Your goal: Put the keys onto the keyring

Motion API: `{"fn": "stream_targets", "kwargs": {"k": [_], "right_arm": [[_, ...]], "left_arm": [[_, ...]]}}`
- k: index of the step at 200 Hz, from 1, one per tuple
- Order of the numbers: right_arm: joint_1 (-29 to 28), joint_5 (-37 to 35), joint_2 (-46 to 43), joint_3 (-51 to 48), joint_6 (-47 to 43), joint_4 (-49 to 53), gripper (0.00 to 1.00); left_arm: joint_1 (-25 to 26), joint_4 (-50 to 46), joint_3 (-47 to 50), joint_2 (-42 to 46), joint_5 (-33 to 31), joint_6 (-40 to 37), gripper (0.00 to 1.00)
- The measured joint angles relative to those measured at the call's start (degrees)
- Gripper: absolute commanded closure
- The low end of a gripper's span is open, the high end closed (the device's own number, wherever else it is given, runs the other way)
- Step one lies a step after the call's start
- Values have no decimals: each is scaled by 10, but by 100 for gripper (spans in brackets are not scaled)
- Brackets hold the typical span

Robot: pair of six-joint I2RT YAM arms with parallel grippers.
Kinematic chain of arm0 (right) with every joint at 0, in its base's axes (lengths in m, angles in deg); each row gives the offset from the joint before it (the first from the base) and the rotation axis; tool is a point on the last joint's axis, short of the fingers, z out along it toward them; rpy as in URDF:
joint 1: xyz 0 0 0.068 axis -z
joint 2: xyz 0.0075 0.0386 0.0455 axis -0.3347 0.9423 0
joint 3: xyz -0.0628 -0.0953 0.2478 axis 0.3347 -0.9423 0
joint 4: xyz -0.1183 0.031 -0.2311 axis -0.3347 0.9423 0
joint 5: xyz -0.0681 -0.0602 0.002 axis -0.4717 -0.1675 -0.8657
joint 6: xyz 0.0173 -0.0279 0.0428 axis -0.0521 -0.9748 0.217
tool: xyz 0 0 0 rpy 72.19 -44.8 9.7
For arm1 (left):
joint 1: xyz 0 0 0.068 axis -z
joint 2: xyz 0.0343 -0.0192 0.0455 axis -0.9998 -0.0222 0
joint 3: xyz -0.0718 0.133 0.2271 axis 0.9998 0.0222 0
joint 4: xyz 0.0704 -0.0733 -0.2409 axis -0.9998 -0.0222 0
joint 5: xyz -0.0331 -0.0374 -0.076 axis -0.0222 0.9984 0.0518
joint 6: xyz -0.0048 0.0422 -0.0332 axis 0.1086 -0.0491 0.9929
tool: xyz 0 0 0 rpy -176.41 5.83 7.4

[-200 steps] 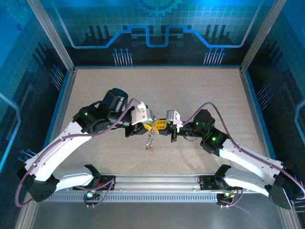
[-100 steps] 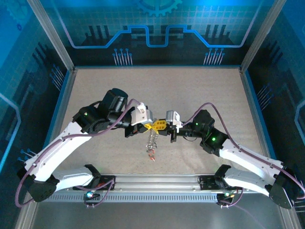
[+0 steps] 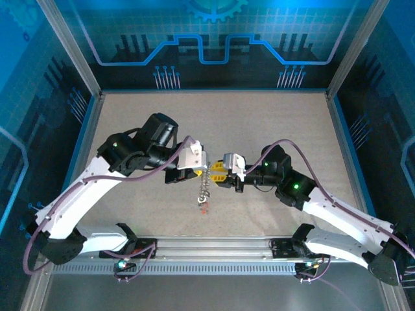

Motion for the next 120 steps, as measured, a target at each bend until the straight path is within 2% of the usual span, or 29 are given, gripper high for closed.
{"fn": "stream_targets", "kwargs": {"k": [45, 120], "right_arm": [[0, 8, 18, 1, 6, -9, 75], [-4, 43, 48, 2, 16, -34, 75]], "left_arm": [[16, -69, -36, -45, -31, -27, 100], [24, -110, -59, -71, -63, -33, 100]]}}
